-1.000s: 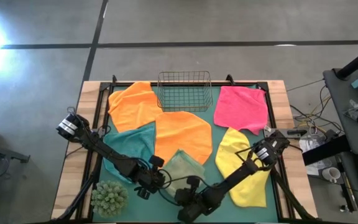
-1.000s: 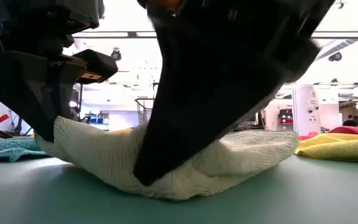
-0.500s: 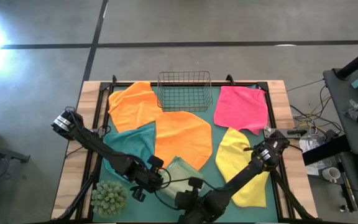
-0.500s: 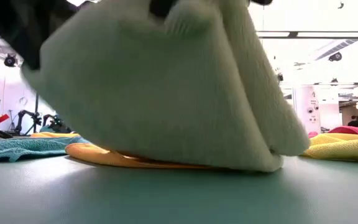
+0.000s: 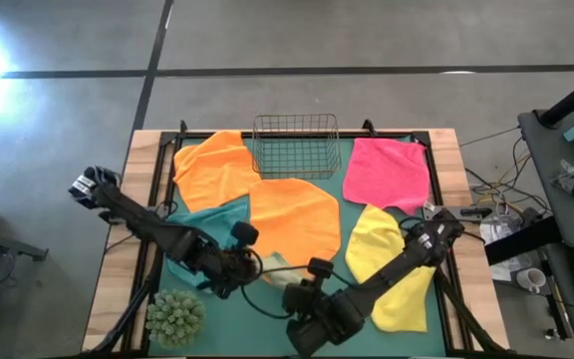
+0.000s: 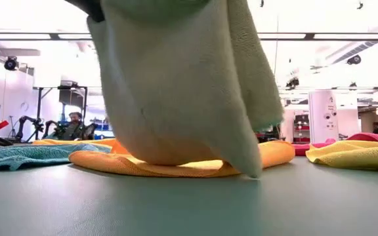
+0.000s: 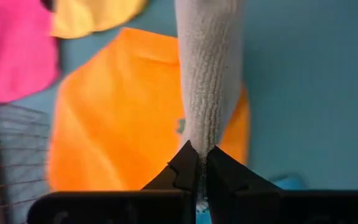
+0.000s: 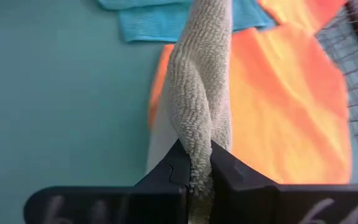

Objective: Fold microfiber towels
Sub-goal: Put the light green microfiber cloth into the wire basket

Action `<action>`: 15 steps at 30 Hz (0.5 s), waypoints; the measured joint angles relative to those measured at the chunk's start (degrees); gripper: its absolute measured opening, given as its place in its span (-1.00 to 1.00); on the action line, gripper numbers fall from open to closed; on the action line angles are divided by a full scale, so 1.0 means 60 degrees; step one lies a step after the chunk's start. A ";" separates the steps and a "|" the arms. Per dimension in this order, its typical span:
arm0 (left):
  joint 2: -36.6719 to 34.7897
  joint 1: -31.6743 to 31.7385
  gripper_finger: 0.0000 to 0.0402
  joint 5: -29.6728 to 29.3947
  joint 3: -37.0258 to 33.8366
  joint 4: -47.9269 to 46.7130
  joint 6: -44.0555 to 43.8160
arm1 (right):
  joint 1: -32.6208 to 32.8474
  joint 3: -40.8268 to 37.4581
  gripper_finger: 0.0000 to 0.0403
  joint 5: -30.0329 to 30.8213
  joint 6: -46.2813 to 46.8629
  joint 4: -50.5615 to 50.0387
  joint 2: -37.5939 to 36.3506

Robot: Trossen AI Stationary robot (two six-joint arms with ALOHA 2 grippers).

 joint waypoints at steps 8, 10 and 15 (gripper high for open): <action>-0.0823 0.0593 -1.00 -0.0171 0.0320 -0.0123 0.0078 | -0.0576 -0.0002 -0.95 0.0829 -0.0870 -0.0436 -0.0479; -0.0993 0.0789 -1.00 -0.0173 0.0490 -0.0247 0.0083 | -0.0714 0.0000 -0.95 0.1044 -0.1051 -0.0609 -0.0654; -0.1151 0.1372 -1.00 -0.0534 0.0658 -0.0261 0.0636 | -0.1137 -0.0004 -0.95 0.1857 -0.1615 -0.1197 -0.1256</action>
